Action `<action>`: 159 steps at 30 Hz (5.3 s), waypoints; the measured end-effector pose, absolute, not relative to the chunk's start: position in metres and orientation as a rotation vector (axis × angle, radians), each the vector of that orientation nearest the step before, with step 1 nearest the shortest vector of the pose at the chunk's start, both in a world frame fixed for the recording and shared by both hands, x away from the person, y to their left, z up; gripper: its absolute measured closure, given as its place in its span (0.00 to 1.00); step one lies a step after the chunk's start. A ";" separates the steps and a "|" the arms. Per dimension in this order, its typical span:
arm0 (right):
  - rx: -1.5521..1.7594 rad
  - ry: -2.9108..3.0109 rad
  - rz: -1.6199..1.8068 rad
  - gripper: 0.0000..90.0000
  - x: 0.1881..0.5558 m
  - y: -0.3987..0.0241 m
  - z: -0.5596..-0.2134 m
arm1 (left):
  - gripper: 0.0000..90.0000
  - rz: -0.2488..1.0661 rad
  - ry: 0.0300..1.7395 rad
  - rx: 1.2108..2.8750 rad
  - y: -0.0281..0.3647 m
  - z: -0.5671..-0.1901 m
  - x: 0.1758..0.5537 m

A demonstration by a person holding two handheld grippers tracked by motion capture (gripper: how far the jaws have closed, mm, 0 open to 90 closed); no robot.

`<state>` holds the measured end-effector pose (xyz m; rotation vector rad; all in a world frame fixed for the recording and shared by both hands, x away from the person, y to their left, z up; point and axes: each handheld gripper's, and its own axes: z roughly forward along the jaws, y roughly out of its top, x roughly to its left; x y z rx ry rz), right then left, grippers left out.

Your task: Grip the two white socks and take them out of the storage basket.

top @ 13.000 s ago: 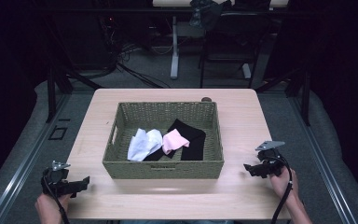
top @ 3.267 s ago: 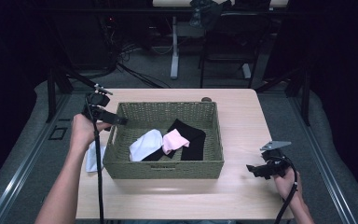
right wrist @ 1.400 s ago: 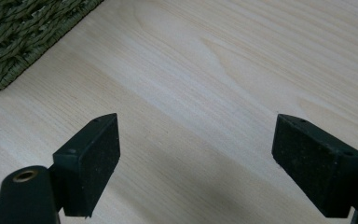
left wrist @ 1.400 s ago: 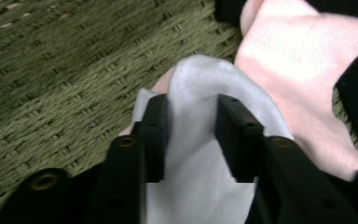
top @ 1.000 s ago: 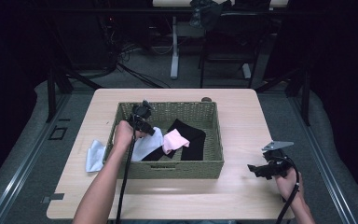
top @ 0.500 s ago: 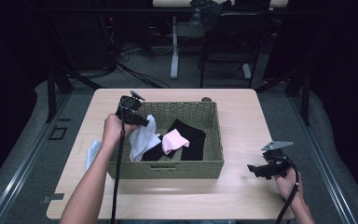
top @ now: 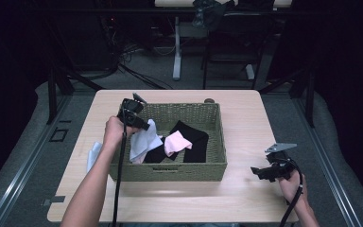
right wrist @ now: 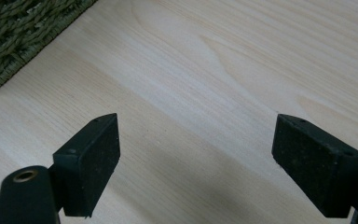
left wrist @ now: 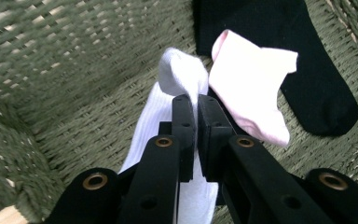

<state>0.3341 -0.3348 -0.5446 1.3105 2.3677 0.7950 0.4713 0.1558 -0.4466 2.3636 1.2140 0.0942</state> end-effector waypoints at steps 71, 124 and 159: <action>1.316 2.376 0.780 0.16 0.335 -0.334 -0.546 | 0.97 0.334 1.243 2.436 0.194 -0.235 0.436; 1.330 2.384 0.758 0.16 0.335 -0.333 -0.548 | 0.96 0.171 1.558 2.233 0.327 -0.399 0.430; 1.329 2.387 0.759 0.16 0.336 -0.333 -0.548 | 0.12 0.238 1.680 1.934 0.346 -0.499 0.364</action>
